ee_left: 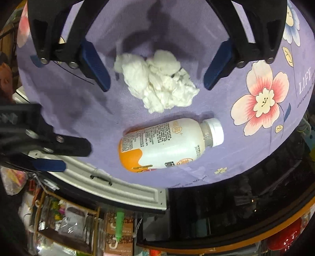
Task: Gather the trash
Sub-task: 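Grasp the crumpled white tissues with the left tool while the right tool grasps the white bottle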
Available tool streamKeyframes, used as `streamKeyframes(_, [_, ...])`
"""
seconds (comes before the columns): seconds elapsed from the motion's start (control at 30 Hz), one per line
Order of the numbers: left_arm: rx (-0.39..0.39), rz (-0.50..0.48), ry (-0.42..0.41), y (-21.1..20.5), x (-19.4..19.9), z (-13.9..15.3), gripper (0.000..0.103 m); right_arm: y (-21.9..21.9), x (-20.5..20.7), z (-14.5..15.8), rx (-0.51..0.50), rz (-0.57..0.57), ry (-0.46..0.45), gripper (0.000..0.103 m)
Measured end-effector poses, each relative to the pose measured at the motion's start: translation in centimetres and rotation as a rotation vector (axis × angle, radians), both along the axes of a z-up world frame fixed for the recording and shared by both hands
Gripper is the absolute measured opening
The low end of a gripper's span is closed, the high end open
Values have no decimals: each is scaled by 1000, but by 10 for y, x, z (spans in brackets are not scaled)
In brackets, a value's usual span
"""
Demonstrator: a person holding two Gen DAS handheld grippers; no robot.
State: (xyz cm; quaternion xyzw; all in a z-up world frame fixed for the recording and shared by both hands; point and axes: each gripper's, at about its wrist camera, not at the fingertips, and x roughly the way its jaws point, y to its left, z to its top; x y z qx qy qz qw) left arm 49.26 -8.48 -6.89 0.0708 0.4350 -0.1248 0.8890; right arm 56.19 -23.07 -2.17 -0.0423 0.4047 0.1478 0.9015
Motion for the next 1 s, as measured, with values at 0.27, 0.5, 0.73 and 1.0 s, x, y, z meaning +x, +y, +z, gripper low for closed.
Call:
streamKeyframes(0.27, [-5,29,-37,10,-16,3,41,5,3,5,22,49,0,87])
streamKeyframes(0.5, [-54,53,-162,53,-61,42,40,58,-3,11,-105,277,-3,87])
streamKeyframes(0.73, [-28,80,-206,76,-87,37,40,116,12,5,-354,468,-20,87])
streamKeyframes(1.0, [-48,41,-183,83,-91,29,41,155,40,-26,-676,710,38,87])
